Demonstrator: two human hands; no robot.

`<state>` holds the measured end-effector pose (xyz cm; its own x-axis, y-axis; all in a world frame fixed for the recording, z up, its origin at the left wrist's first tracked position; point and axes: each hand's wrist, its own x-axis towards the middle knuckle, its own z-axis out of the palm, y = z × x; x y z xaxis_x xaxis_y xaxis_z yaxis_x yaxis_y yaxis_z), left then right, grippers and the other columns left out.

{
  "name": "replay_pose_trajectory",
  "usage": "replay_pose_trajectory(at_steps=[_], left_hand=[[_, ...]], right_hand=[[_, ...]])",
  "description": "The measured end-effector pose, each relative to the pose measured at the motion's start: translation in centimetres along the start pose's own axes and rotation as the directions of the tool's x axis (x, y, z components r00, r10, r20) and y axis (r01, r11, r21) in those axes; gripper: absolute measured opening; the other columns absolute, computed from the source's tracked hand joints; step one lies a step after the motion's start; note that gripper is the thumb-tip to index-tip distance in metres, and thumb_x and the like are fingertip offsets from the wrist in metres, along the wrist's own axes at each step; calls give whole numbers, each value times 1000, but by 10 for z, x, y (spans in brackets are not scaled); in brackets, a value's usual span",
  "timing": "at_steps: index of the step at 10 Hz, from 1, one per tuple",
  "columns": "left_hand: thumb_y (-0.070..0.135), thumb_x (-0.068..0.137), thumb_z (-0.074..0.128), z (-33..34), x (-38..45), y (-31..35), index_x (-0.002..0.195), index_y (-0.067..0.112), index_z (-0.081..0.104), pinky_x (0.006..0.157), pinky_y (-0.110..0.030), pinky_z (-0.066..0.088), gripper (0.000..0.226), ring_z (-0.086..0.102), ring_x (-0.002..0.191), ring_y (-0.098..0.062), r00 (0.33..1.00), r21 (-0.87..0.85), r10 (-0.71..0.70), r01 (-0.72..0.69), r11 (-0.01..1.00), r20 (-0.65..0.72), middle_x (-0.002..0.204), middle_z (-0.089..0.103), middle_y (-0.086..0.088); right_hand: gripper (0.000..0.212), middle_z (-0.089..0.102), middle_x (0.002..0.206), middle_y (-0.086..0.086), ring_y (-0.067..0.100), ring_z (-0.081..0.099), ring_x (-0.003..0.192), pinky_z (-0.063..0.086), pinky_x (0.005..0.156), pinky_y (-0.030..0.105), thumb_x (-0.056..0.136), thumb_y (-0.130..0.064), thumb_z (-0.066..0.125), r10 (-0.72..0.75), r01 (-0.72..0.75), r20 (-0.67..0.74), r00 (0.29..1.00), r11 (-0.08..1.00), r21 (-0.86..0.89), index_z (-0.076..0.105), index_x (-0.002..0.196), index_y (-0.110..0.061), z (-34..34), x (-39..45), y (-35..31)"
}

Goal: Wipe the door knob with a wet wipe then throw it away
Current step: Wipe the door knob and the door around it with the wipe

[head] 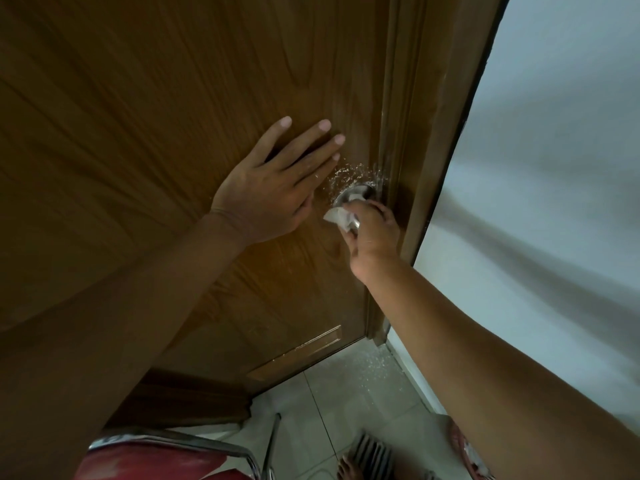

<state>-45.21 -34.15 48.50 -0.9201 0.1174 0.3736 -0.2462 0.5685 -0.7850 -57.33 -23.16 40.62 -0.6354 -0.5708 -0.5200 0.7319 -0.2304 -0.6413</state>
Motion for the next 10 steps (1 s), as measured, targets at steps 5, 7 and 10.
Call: replay_pose_trajectory(at_steps=[5, 7, 10], left_hand=[[32, 106, 36, 1, 0, 0, 156, 12, 38, 123, -55, 10, 53, 21, 155, -29, 1000, -1, 10, -10, 1000, 13, 168, 25, -9], [30, 102, 42, -7, 1, 1, 157, 11, 36, 125, -53, 5, 58, 19, 155, -32, 998, -67, -53, 56, 996, 42, 168, 21, -13], [32, 103, 40, -9, -3, -6, 158, 10, 34, 125, -54, 4, 60, 20, 155, -33, 998, -22, -50, 51, 998, 48, 168, 22, -14]], right_hand=[[37, 63, 115, 9, 24, 65, 101, 59, 68, 27, 79, -9, 78, 87, -87, 13, 996, 996, -29, 62, 111, -15, -1, -3, -12], [30, 62, 107, -1, 18, 64, 96, 60, 75, 29, 77, -17, 82, -395, 338, 32, 918, 738, -584, 62, 99, -21, -2, 3, -2], [34, 61, 116, 10, 26, 60, 107, 58, 85, 31, 76, -3, 77, 211, -217, 58, 976, 968, 126, 61, 103, -17, -1, -4, -18]])
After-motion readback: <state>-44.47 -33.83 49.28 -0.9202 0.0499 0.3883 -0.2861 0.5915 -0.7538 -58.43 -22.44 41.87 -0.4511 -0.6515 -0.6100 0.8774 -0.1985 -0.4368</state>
